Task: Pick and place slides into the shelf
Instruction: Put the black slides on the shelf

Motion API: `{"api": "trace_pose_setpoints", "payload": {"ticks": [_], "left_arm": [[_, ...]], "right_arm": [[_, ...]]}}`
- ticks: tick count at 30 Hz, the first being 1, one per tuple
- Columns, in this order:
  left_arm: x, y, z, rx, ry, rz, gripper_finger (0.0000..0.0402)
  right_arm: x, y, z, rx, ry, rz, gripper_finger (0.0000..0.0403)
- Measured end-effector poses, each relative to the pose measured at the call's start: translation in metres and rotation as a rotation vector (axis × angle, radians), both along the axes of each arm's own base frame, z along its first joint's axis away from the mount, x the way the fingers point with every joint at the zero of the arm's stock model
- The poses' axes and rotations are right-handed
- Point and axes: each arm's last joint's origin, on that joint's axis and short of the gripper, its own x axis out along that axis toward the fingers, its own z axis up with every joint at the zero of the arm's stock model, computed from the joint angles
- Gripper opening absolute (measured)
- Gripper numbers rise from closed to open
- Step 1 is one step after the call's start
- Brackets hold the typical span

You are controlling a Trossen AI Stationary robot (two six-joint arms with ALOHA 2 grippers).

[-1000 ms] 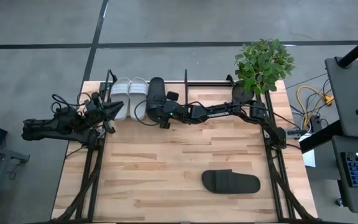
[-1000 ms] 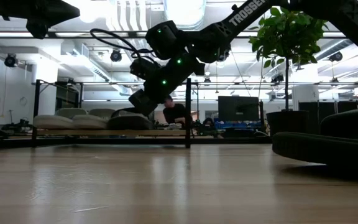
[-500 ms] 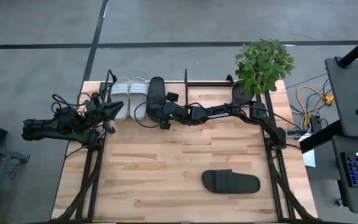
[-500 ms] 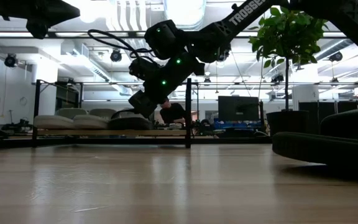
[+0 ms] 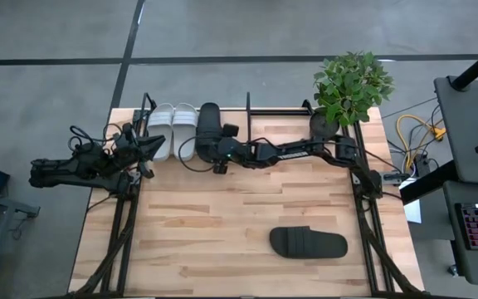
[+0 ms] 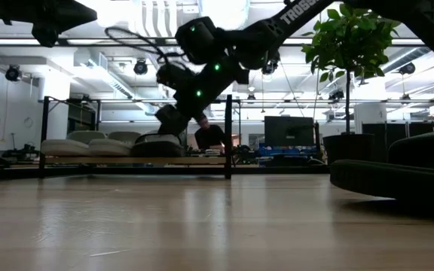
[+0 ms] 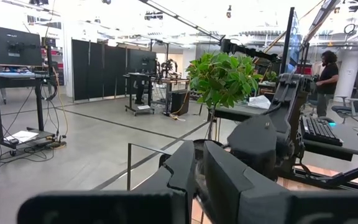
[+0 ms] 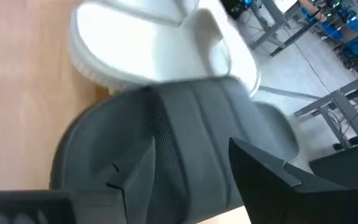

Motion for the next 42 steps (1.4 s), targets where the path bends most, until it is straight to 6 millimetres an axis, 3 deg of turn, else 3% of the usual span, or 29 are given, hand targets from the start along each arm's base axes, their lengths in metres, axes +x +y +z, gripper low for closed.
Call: {"api": "trace_pose_setpoints", "payload": {"ticks": [11,15,24,32,42], "left_arm": [[0.0,0.0,-0.001,0.001,0.004,0.0,0.0022],[0.001,0.0,-0.002,0.001,0.007,0.0,0.0022],[0.001,0.0,-0.002,0.026,0.021,0.003,0.0022],[0.001,0.0,-0.003,0.025,0.02,0.003,0.0022],[0.001,0.0,-0.001,0.023,0.002,0.004,0.0022]], "right_arm": [[-0.007,0.014,0.03,0.023,-0.044,0.01,0.0198],[-0.018,0.022,0.052,0.057,-0.027,0.006,0.0197],[-0.08,0.031,0.112,0.242,0.043,-0.113,0.0162],[-0.143,0.064,0.153,0.327,-0.042,-0.06,0.0132],[-0.221,0.09,0.15,0.537,-0.181,-0.108,0.0111]]}}
